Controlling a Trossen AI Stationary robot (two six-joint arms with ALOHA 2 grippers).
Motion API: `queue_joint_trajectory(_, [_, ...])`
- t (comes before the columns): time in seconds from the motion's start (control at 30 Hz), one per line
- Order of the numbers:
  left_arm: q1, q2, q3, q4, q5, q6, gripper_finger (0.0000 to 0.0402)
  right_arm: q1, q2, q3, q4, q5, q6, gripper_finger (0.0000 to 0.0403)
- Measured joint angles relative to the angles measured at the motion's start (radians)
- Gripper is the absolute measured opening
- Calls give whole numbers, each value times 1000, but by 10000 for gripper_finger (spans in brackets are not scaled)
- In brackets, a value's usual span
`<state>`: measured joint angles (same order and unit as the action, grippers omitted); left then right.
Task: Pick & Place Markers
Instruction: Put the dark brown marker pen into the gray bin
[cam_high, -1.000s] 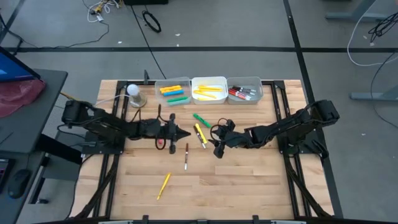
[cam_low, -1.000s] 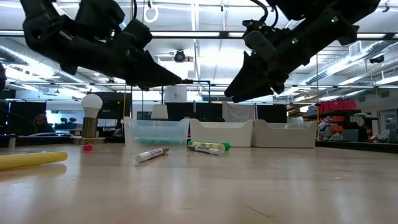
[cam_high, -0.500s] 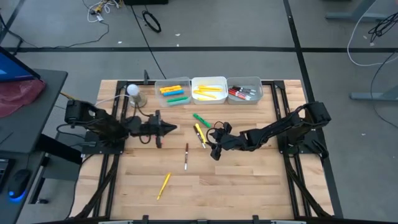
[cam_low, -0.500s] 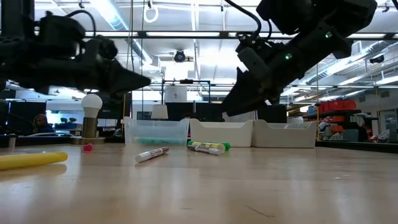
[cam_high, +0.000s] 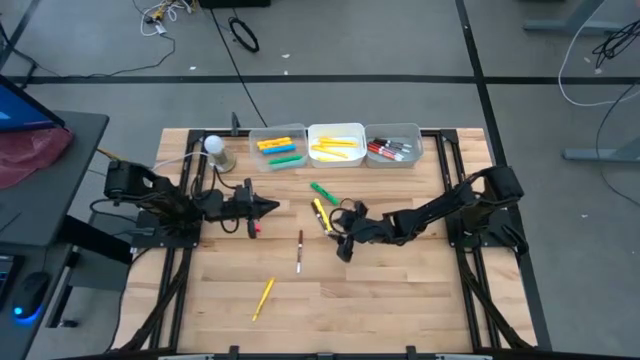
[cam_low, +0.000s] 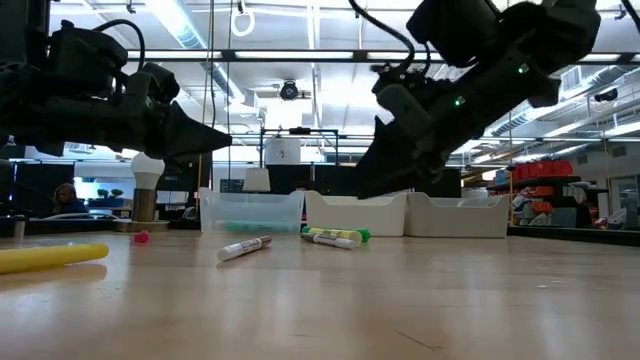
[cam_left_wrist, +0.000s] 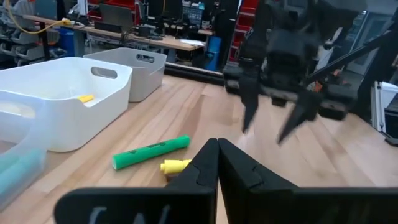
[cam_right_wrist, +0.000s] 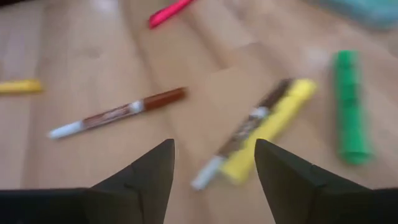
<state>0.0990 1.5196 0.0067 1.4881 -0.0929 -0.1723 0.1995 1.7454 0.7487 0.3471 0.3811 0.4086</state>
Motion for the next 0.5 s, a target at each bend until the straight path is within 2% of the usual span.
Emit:
queue_joint_trajectory(0.17, [0,0,0,-4,0,0,13,5,110,89,-37,-95,-53,222])
queue_joint_trajectory(0.37, [-1,0,0,-12,0,-6,14,5,194,189,-194,-73,-81,208])
queue_joint_trajectory(0.5, [-1,0,0,-16,0,-10,14,6,209,193,-194,-56,-72,201])
